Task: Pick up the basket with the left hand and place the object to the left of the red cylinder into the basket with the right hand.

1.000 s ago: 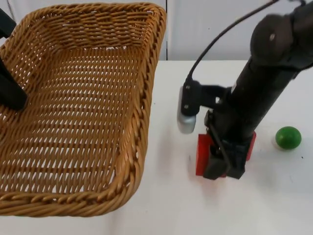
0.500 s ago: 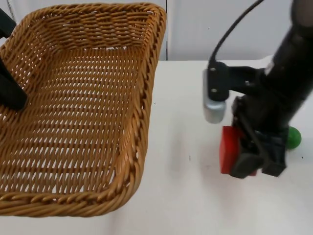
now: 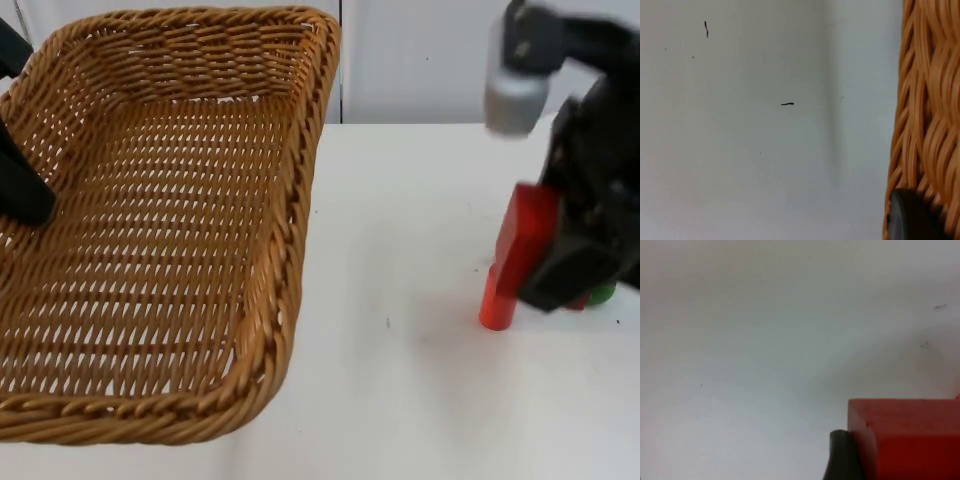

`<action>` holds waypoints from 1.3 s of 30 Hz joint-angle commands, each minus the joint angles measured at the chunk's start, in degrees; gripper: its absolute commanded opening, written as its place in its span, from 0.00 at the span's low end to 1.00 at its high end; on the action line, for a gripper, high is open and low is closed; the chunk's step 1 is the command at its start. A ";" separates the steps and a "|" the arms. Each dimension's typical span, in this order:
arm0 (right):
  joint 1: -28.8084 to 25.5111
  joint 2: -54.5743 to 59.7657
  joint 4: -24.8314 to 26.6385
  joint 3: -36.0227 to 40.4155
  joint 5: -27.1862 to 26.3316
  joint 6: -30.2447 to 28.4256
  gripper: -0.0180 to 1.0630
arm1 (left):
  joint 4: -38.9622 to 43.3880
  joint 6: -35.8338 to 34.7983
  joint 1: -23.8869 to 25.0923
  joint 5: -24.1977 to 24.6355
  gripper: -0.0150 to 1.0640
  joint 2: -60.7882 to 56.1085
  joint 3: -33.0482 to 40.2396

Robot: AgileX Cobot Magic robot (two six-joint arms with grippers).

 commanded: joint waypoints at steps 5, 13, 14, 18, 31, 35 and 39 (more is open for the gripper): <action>-0.35 -7.55 0.21 0.20 2.03 3.16 0.01 | -0.20 0.01 0.11 0.38 0.01 -0.60 -0.06; -0.35 -15.53 0.21 0.20 0.10 4.25 0.01 | -0.09 0.01 0.11 0.29 0.01 -0.60 -0.06; -0.35 -15.87 0.21 0.20 -0.03 4.53 0.01 | 0.05 0.01 0.11 0.29 0.01 -0.60 -0.06; -0.35 -17.29 0.45 0.20 -2.70 5.52 0.01 | 0.33 0.01 0.11 0.29 0.01 -0.60 -0.06; -0.25 -17.29 3.58 -0.27 -6.61 6.26 0.01 | 0.43 0.01 0.11 0.14 0.01 -0.60 -0.06; -0.12 -17.29 4.60 -0.27 -8.19 6.26 0.01 | 0.55 0.01 0.11 0.15 0.01 -0.60 -0.06; -0.12 -17.29 5.94 -0.27 -8.45 6.26 0.01 | 0.53 0.01 0.11 0.10 0.01 -0.60 -0.06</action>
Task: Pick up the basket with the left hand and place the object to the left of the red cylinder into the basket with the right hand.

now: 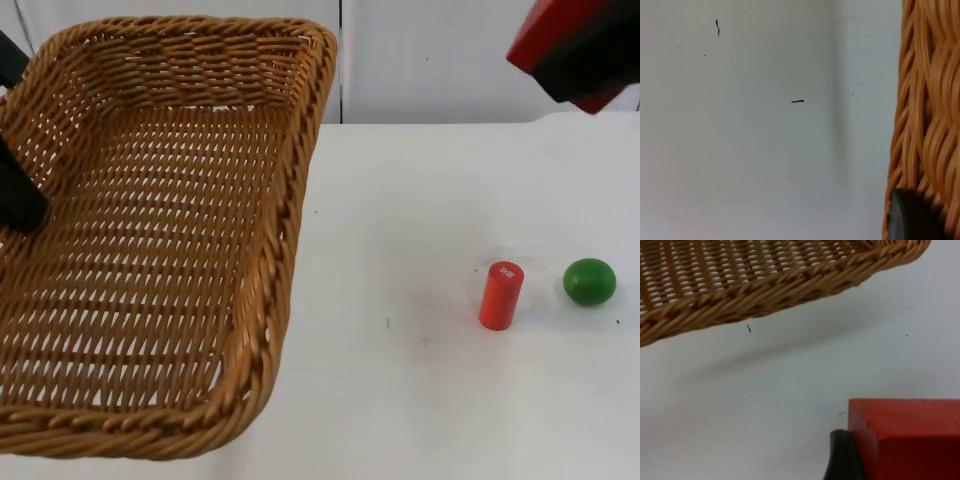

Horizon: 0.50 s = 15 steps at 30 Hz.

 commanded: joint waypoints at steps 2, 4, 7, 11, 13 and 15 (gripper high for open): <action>-0.12 -0.71 1.39 -0.31 -0.97 0.10 0.01 | -1.01 0.01 0.11 0.20 0.01 -0.60 -0.06; -0.12 -0.55 1.64 -0.61 -0.97 0.10 0.01 | -1.01 0.01 0.11 0.20 0.01 -0.60 -0.06; -0.12 1.44 3.21 -3.88 1.42 1.55 0.01 | -1.01 0.01 0.11 0.20 0.01 -0.60 -0.06; 2.18 4.91 2.78 -8.26 1.53 2.58 0.01 | -1.12 0.01 0.11 0.21 0.01 -0.60 -0.06; 4.89 7.95 2.78 -11.50 1.53 2.77 0.01 | -1.12 0.01 0.11 0.21 0.01 -0.60 -0.06; 6.09 9.84 2.78 -13.36 1.53 2.77 0.01 | -1.12 0.01 0.11 0.21 0.01 -0.60 -0.06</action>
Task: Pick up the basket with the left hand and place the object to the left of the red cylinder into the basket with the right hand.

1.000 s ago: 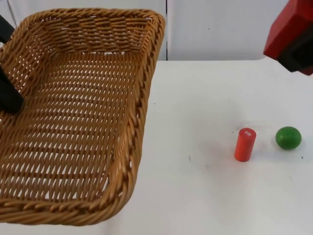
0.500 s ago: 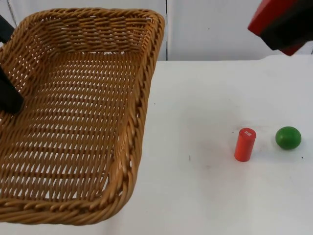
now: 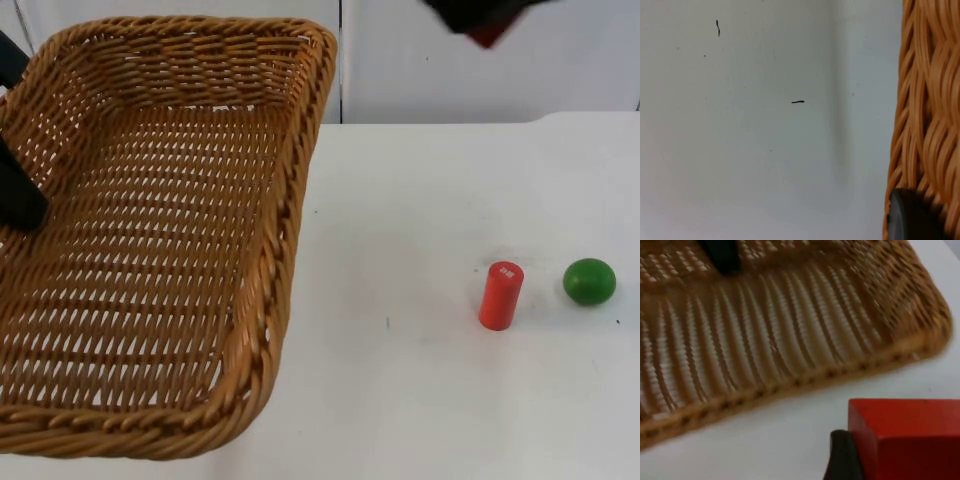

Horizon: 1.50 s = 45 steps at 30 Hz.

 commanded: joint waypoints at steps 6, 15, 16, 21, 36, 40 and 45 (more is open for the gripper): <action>6.60 11.09 0.72 -11.52 0.04 0.76 0.01 | -1.12 0.01 0.11 0.10 0.01 -0.60 -0.06; 9.67 25.63 -1.02 -25.52 4.76 3.94 0.01 | -1.12 0.01 0.11 0.10 0.01 -0.60 -0.06; 9.67 25.63 -1.02 -25.52 4.76 3.94 0.01 | -1.12 0.01 0.11 0.10 0.01 -0.60 -0.06; 9.82 28.92 -0.93 -26.08 5.04 4.30 0.01 | -1.02 0.01 0.11 0.10 0.01 -0.60 -0.06; 9.82 32.11 -2.12 -26.08 4.58 4.30 0.11 | -1.12 0.01 0.11 0.10 0.01 -0.60 -0.06; 9.82 32.12 -2.12 -26.08 4.37 4.30 0.30 | -1.12 0.01 0.11 0.10 0.01 -0.60 -0.06; 9.82 31.76 -1.72 -26.08 3.00 6.13 0.65 | -1.12 0.01 0.11 0.10 0.01 -0.60 -0.06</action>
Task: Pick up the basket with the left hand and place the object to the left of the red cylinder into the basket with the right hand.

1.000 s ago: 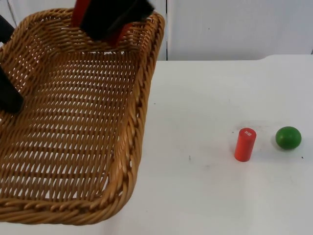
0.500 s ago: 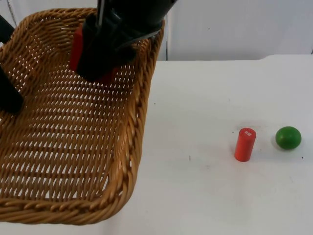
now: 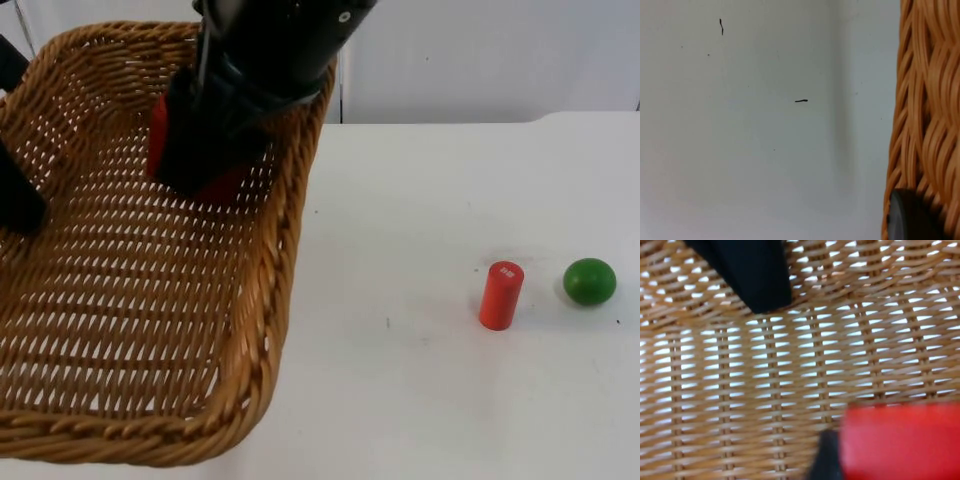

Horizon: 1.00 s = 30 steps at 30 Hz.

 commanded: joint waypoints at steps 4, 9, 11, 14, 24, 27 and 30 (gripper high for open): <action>0.21 -1.54 0.55 -0.45 -1.32 1.25 0.81 | -1.53 0.01 0.11 0.21 0.01 -0.60 -0.06; -0.01 -4.71 0.05 -0.45 -0.76 1.25 0.85 | -1.40 0.01 0.11 0.21 0.01 -0.60 -0.06; -0.01 -5.62 0.05 -0.45 0.19 1.25 0.85 | -1.40 0.01 0.11 0.21 0.01 -0.60 -0.06; -0.11 -8.01 -0.21 -0.45 3.91 2.79 0.85 | -1.08 0.01 0.11 0.21 0.01 -0.60 -0.06; -3.39 -16.26 -3.05 5.15 3.55 8.18 0.85 | -1.09 0.01 0.11 0.33 0.01 -0.60 -0.06; -4.89 -18.03 -2.81 7.23 3.18 8.18 0.85 | -1.09 0.01 0.11 0.33 0.01 -0.60 -0.06; -6.95 -20.11 -2.81 10.21 3.18 8.30 0.85 | -1.09 0.01 0.11 0.33 0.01 -0.60 -0.06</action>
